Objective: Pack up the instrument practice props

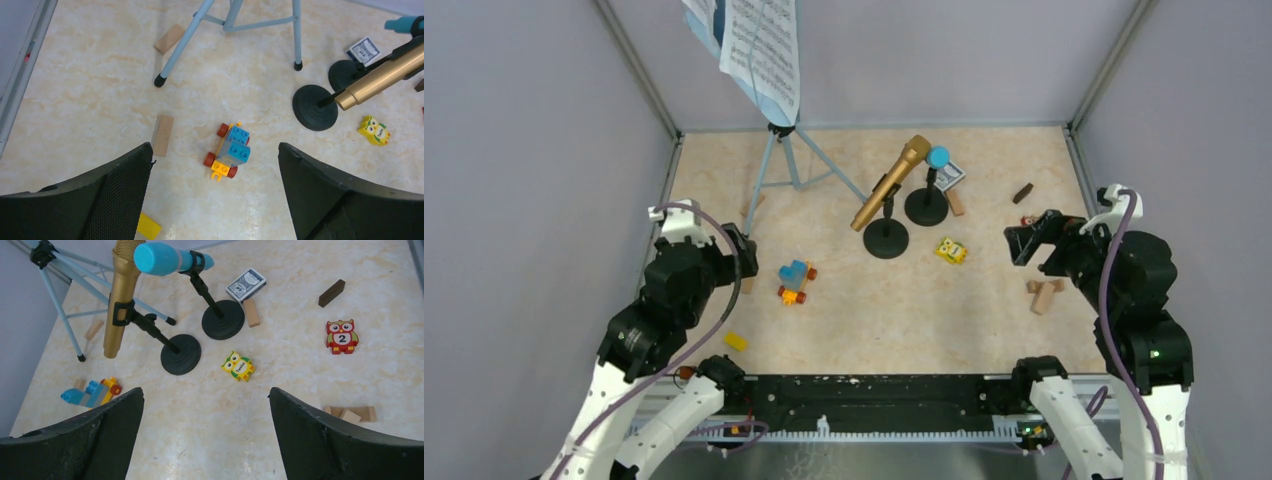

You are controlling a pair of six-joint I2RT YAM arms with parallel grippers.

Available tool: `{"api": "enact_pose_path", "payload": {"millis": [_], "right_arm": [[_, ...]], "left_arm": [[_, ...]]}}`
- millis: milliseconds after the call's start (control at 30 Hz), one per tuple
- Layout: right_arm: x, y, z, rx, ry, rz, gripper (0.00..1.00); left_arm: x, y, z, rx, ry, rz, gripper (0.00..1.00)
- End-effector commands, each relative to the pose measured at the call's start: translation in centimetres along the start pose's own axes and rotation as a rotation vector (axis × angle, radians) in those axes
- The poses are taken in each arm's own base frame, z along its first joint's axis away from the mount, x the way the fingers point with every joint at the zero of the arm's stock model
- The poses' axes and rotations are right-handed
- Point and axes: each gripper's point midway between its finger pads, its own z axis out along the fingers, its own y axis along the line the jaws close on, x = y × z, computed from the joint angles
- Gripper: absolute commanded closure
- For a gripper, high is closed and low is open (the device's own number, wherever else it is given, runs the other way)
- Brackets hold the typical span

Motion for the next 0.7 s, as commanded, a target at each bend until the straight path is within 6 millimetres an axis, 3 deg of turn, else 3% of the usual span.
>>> {"api": "enact_pose_path", "payload": {"millis": [0,233,433,567,667], "right_arm": [[-0.8,1.5,0.5,-0.088,-0.034,-0.028,0.05],[-0.8,2.7,2.2,-0.146,-0.005,0.036,0.09],[0.2,4.5,5.6,-0.216,0.074,0.098,0.11],[0.1,8.5,6.9,-0.260,0.061,0.027,0.11],[1.4,13.7,7.6,-0.356,0.088,-0.039,0.10]], "left_arm": [[-0.2,0.2,0.3,-0.012,-0.019,0.005,0.01],[0.2,0.7,-0.2,0.003,-0.048,0.008,0.01],[0.8,-0.4,0.5,0.070,-0.062,0.018,0.01],[1.5,-0.4,1.4,0.058,-0.047,0.032,0.01],[2.4,-0.5,2.0,0.069,-0.035,0.036,0.01]]}}
